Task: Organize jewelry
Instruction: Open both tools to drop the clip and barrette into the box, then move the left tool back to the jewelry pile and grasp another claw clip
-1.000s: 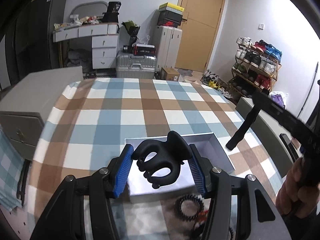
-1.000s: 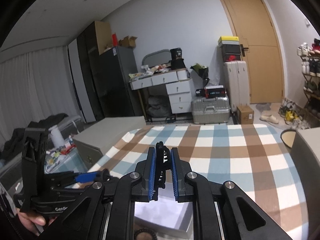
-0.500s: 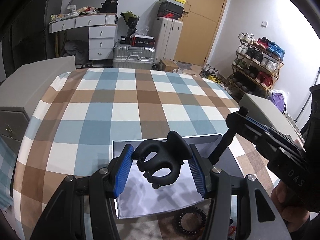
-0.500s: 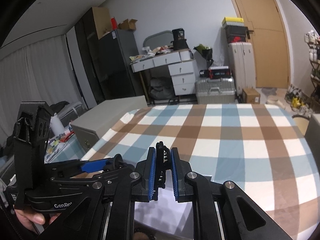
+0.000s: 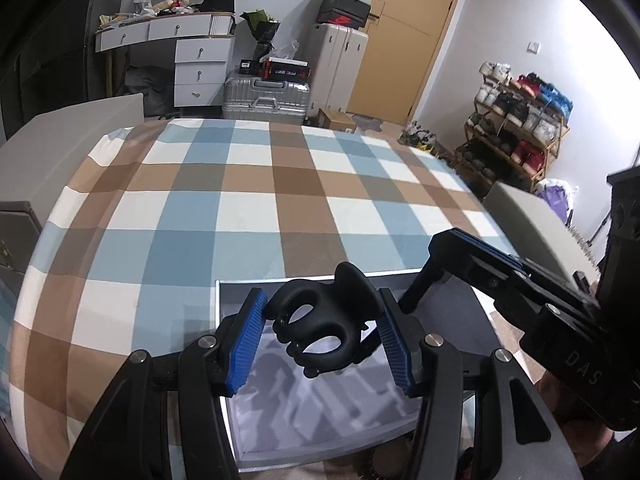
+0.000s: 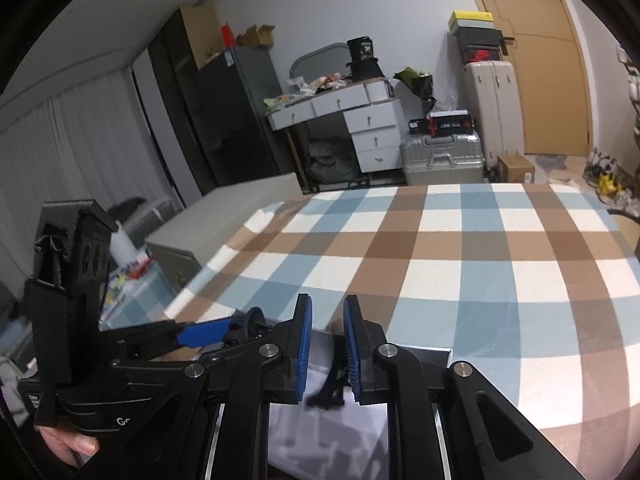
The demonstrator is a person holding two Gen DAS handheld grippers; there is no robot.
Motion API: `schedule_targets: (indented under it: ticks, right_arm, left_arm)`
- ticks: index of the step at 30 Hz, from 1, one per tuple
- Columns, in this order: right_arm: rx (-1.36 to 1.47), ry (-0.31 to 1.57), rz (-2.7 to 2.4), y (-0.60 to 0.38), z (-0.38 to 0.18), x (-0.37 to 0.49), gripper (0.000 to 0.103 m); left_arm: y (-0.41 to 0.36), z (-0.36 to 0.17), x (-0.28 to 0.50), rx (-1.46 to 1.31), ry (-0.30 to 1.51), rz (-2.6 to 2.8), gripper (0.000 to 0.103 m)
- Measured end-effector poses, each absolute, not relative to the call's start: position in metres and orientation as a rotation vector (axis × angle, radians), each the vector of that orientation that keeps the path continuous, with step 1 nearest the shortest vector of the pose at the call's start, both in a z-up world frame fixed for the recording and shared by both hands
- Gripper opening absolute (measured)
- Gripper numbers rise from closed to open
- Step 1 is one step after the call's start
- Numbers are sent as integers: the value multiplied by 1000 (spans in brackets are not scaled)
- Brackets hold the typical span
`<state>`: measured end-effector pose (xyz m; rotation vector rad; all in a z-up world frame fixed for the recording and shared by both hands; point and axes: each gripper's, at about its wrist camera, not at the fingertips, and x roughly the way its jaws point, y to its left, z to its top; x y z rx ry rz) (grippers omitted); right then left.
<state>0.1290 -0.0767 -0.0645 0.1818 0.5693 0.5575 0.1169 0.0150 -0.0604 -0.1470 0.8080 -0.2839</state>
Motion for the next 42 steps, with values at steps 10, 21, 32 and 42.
schedule_targets:
  ticks: [10, 21, 32, 42]
  right_arm:
    - [198, 496, 526, -95, -51, 113, 66]
    - [203, 413, 505, -116, -27, 82, 78]
    - [148, 294, 472, -115, -11, 34, 103]
    - [109, 315, 460, -115, -15, 1, 103]
  left_arm:
    - [17, -48, 109, -134, 767, -287, 62]
    - [33, -37, 91, -134, 736, -221, 65]
    - [23, -20, 61, -77, 681, -215, 75]
    - [18, -16, 36, -52, 631, -208, 89]
